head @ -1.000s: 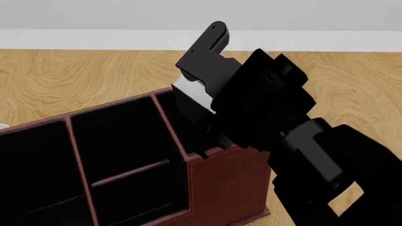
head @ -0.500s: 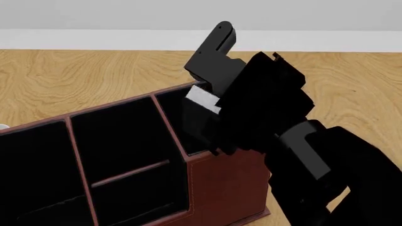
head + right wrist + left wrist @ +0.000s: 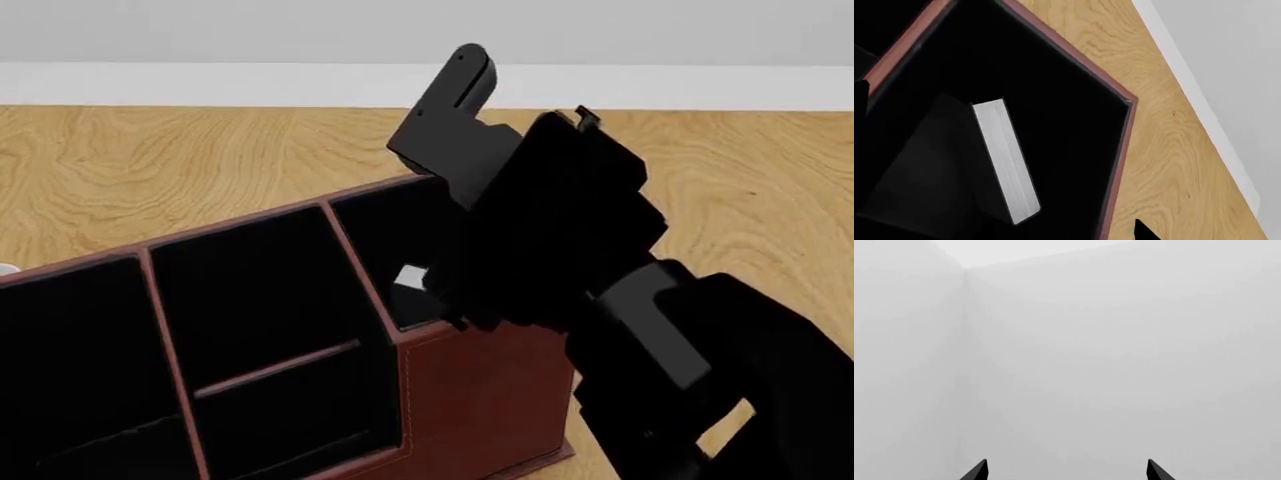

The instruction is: Pick up the book and place it in the right compartment of the caddy.

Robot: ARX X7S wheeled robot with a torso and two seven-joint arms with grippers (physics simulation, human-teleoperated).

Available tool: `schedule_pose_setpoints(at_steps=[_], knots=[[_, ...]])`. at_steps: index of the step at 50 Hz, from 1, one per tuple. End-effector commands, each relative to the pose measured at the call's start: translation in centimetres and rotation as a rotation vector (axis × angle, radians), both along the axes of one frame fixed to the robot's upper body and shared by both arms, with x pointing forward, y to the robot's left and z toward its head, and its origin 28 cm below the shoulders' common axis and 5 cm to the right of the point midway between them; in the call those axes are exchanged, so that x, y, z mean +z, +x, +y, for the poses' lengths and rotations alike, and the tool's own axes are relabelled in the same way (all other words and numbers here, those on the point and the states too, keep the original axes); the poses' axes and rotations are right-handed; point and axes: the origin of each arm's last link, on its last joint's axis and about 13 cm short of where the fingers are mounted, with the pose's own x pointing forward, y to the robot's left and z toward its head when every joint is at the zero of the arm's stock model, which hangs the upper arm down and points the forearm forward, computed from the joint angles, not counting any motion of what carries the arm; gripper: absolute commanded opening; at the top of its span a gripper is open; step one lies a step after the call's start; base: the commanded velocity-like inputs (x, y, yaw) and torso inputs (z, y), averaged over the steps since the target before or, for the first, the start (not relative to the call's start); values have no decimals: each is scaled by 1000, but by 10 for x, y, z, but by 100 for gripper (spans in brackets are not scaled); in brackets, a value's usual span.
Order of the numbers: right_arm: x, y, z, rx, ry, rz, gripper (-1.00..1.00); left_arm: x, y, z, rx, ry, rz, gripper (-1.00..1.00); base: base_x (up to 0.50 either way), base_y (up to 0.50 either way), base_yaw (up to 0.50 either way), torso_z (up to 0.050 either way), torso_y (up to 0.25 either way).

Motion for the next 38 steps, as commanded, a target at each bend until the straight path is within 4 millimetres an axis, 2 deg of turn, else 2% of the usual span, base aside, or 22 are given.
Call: schedule_pose_setpoints(at_steps=[1,16,29,31,38], knots=[[5,-6,12,65,55,-2,100,1,-2,0,0,-1,-7,100,0,0,5,0,0],[43,-30,1,80,132,-84,100,6,-7,-1,-9,-1,-27,100,0,0,0,0,0],[50,-52,-8,85,200,-127,100,8,-7,-3,-12,3,-33,100,0,0,0,0,0],[45,-63,-14,82,237,-150,100,8,-8,-2,-8,4,-31,100,0,0,0,0,0],[45,-79,-15,107,271,-176,100,8,-7,-3,-10,5,-30,100,0,0,0,0,0]])
